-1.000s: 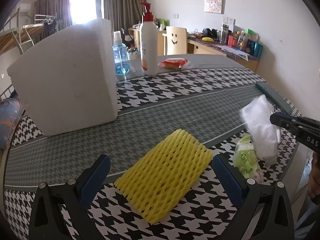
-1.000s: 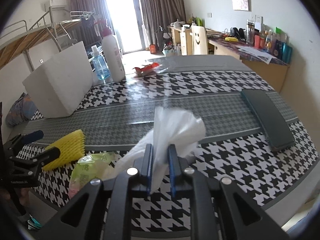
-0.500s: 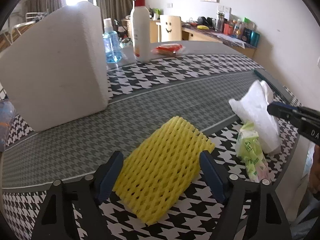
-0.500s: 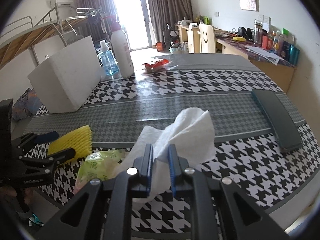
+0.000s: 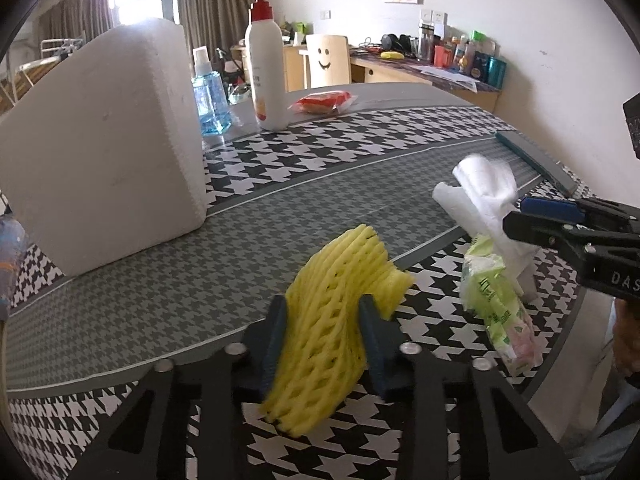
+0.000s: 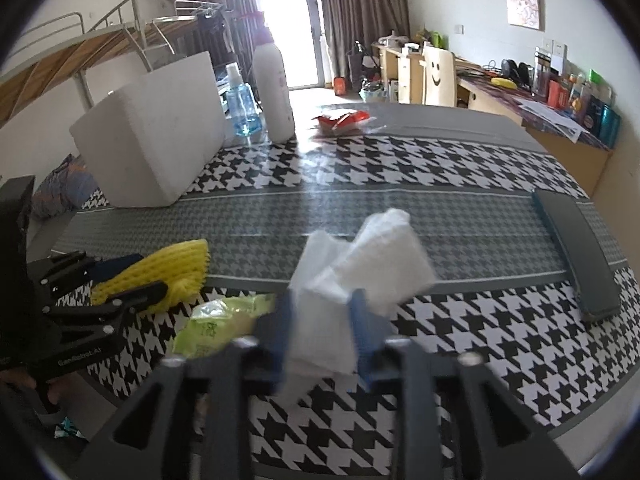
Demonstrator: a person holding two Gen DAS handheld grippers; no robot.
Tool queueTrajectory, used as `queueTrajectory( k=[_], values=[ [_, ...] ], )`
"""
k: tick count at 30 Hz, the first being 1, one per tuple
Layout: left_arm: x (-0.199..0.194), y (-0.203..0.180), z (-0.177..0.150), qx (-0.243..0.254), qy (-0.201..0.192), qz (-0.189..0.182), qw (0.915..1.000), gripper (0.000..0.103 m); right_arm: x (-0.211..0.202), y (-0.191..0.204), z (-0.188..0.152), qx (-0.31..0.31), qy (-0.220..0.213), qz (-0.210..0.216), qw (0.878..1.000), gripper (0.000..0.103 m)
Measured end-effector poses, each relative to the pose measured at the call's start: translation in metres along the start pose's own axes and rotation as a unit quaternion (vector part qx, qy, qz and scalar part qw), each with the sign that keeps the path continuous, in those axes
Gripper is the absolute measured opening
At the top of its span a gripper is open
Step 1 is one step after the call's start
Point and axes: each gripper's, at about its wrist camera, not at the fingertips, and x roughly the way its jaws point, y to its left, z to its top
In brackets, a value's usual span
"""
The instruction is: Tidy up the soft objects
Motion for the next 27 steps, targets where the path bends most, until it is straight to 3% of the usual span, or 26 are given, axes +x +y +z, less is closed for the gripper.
queueTrajectory(
  k=[1,4,18,19,20,22,24,27],
  values=[
    [-0.001,0.000,0.000,-0.001,-0.001,-0.005,1.0000,0.024,-0.001,-0.001,0.000,0.001,-0.002,0.001,1.000,0.053],
    [-0.003,0.001,0.001,-0.006,-0.003,-0.016,0.9998,0.020,-0.001,-0.001,-0.001,0.000,-0.002,0.000,1.000,0.057],
    [-0.026,0.013,0.001,-0.027,-0.036,-0.030,0.9985,0.019,0.015,-0.002,-0.002,0.000,0.023,-0.015,1.000,0.056],
    [-0.027,0.012,0.001,-0.028,-0.037,-0.030,0.9985,0.019,0.014,-0.001,-0.002,-0.001,0.022,-0.018,1.000,0.054],
    [-0.028,0.012,0.001,-0.028,-0.037,-0.030,0.9985,0.019,0.014,-0.001,-0.002,-0.001,0.022,-0.021,1.000,0.045],
    [-0.028,0.012,-0.001,-0.026,-0.036,-0.031,0.9985,0.019,0.011,-0.003,0.000,0.005,0.020,-0.020,1.000,0.041],
    [-0.029,0.012,-0.002,-0.027,-0.036,-0.032,0.9985,0.019,0.007,-0.004,0.001,0.007,0.016,-0.017,1.000,0.024],
    [-0.032,0.013,-0.004,-0.026,-0.039,-0.033,0.9983,0.019,0.002,-0.009,0.002,0.012,0.013,-0.012,1.000,0.009]
  ],
)
